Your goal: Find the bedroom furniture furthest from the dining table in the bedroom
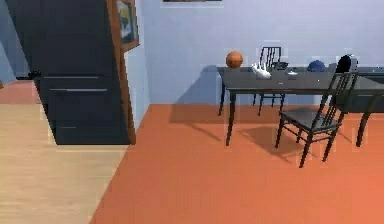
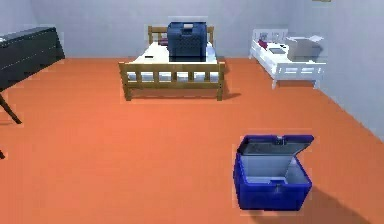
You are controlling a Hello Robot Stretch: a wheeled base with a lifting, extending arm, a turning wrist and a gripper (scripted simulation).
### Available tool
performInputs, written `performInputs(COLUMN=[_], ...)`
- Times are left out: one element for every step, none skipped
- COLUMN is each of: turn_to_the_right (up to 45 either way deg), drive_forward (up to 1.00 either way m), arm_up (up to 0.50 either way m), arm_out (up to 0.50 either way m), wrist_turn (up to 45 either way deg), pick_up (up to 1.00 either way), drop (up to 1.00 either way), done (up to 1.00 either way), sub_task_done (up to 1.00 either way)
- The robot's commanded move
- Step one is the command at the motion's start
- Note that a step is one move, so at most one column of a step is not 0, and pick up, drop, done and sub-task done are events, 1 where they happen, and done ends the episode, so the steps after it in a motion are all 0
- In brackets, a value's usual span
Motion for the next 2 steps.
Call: performInputs(turn_to_the_right=[0.0,-3.0], drive_forward=[1.00,0.00], arm_up=[0.00,0.00], arm_out=[0.00,0.00], wrist_turn=[0.0,0.0], pick_up=[0.00,0.00], drop=[0.00,0.00], done=[0.00,0.00], sub_task_done=[0.00,0.00])
